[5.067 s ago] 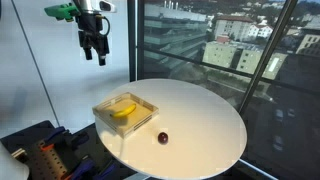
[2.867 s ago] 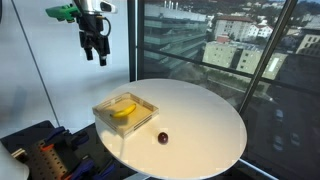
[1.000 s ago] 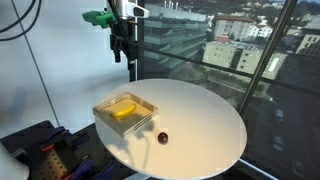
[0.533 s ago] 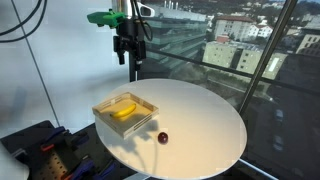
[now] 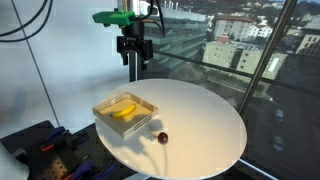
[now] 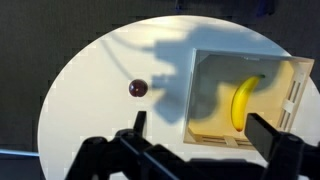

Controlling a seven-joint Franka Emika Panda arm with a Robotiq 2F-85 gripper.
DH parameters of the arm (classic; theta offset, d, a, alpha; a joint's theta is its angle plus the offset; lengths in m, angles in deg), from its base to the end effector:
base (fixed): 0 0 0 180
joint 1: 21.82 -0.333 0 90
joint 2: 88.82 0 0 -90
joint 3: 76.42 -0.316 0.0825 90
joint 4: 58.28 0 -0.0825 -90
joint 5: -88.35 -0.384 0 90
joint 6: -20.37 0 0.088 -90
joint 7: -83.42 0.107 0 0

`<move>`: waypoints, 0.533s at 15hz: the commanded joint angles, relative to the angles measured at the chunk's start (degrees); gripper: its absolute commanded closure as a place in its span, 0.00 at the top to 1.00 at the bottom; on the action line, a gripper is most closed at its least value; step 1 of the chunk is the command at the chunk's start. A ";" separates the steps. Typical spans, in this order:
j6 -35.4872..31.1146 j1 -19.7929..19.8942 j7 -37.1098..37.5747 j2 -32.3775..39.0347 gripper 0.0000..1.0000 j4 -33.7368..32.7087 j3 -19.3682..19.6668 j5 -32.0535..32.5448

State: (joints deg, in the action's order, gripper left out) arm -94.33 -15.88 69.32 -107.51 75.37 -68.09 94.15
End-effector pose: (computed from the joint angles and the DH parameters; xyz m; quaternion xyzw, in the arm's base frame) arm 0.4320 -0.1189 0.4625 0.9995 0.0237 -0.0087 0.0212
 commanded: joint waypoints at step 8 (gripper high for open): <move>-1.75 -0.05 -9.44 6.09 1.00 -4.68 2.18 -0.15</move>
State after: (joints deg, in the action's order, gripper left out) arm -95.61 -15.88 63.00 -103.76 73.03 -66.76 94.15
